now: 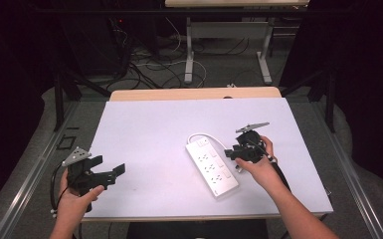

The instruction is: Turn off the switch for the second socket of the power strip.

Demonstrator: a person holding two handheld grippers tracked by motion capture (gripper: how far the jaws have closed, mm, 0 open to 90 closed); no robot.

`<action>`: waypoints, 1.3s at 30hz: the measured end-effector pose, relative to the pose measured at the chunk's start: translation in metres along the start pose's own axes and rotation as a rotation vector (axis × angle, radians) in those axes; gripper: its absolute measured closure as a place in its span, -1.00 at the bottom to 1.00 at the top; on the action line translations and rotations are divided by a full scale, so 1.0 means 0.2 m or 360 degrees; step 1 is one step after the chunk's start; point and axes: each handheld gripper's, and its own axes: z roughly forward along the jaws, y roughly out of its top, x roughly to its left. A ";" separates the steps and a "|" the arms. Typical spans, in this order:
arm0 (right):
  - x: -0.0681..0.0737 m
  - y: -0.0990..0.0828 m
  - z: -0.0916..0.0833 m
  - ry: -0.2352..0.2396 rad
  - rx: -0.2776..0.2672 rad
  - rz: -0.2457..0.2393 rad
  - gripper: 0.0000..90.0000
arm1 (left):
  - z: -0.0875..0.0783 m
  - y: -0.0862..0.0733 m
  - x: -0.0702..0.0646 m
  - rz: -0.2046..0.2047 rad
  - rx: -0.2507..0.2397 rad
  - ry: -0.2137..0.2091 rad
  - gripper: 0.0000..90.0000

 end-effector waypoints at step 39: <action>0.09 -0.02 0.22 0.0090 0.0303 0.0062 1.00 | 0.00 -0.01 0.01 -0.0013 0.0000 0.0001 -0.88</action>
